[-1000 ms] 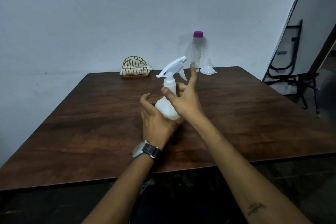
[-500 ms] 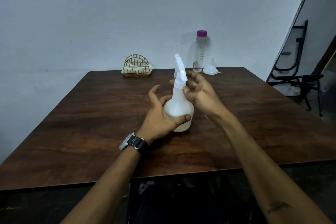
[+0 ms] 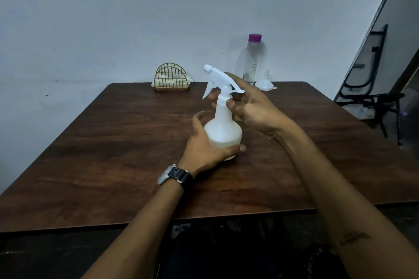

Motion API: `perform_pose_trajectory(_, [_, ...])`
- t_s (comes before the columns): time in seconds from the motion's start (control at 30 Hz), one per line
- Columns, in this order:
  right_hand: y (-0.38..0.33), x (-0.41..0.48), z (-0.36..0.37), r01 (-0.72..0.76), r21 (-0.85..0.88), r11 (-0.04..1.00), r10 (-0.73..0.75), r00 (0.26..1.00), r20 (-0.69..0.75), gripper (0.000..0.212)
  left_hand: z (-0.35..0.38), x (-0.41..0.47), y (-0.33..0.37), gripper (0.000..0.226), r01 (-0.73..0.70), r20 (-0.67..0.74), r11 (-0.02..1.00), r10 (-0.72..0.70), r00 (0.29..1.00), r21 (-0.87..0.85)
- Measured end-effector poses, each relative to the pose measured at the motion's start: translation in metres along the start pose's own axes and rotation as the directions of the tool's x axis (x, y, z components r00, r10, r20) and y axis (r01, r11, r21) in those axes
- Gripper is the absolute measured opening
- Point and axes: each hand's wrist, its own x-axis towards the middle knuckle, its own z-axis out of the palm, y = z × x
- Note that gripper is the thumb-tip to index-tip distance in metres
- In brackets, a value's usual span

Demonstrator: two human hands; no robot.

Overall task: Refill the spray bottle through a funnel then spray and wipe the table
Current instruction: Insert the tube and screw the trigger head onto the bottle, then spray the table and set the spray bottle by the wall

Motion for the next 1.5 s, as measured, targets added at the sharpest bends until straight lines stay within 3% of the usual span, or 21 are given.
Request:
perform_pose_trajectory(0.23, [0.006, 0.01, 0.013, 0.0, 0.065, 0.998, 0.013, 0.98, -0.2, 0.066, 0.014, 0.003, 0.005, 0.113, 0.018, -0.147, 0.996, -0.005, 0.989, 0.085])
perform_pose_trajectory(0.43, [0.008, 0.002, 0.03, -0.003, -0.098, 0.995, -0.041, 0.893, -0.448, 0.061, 0.027, -0.004, 0.01, 0.108, 0.021, -0.257, 0.997, -0.002, 0.967, 0.074])
perform_pose_trajectory(0.53, [0.01, 0.0, 0.028, 0.015, -0.041, 0.999, -0.031, 0.904, -0.427, 0.075, 0.025, -0.004, 0.009, 0.111, 0.026, -0.252, 0.996, -0.005, 0.968, 0.081])
perform_pose_trajectory(0.6, [0.009, 0.0, 0.02, 0.026, 0.03, 0.999, -0.014, 0.939, -0.343, 0.089, 0.024, -0.003, 0.01, 0.113, 0.039, -0.243, 0.995, -0.015, 0.97, 0.092])
perform_pose_trajectory(0.67, [0.008, -0.002, 0.015, 0.015, 0.107, 0.994, 0.013, 0.966, -0.257, 0.09, 0.025, -0.003, 0.009, 0.116, 0.037, -0.243, 0.994, -0.012, 0.97, 0.099])
perform_pose_trajectory(0.83, [0.006, 0.0, 0.019, -0.019, -0.149, 0.989, -0.042, 0.918, -0.394, 0.092, 0.025, -0.003, 0.007, 0.118, 0.055, -0.23, 0.993, -0.03, 0.973, 0.102])
perform_pose_trajectory(0.93, [0.004, 0.0, 0.019, -0.039, -0.179, 0.983, -0.022, 0.944, -0.33, 0.106, 0.025, -0.003, 0.006, 0.115, 0.054, -0.23, 0.994, -0.032, 0.973, 0.09])
perform_pose_trajectory(1.13, [0.015, 0.003, 0.019, -0.001, -0.065, 0.998, -0.019, 0.952, -0.305, 0.087, 0.026, -0.003, 0.007, 0.113, 0.05, -0.254, 0.994, -0.025, 0.967, 0.092])
perform_pose_trajectory(1.3, [0.012, 0.01, 0.024, -0.038, -0.159, 0.987, -0.018, 0.942, -0.335, 0.083, 0.03, -0.006, 0.008, 0.115, 0.046, -0.272, 0.994, -0.017, 0.962, 0.098])
perform_pose_trajectory(1.5, [0.003, 0.014, 0.035, -0.067, -0.151, 0.986, -0.008, 0.893, -0.45, 0.07, 0.035, -0.01, 0.014, 0.112, 0.052, -0.317, 0.996, -0.024, 0.948, 0.079])
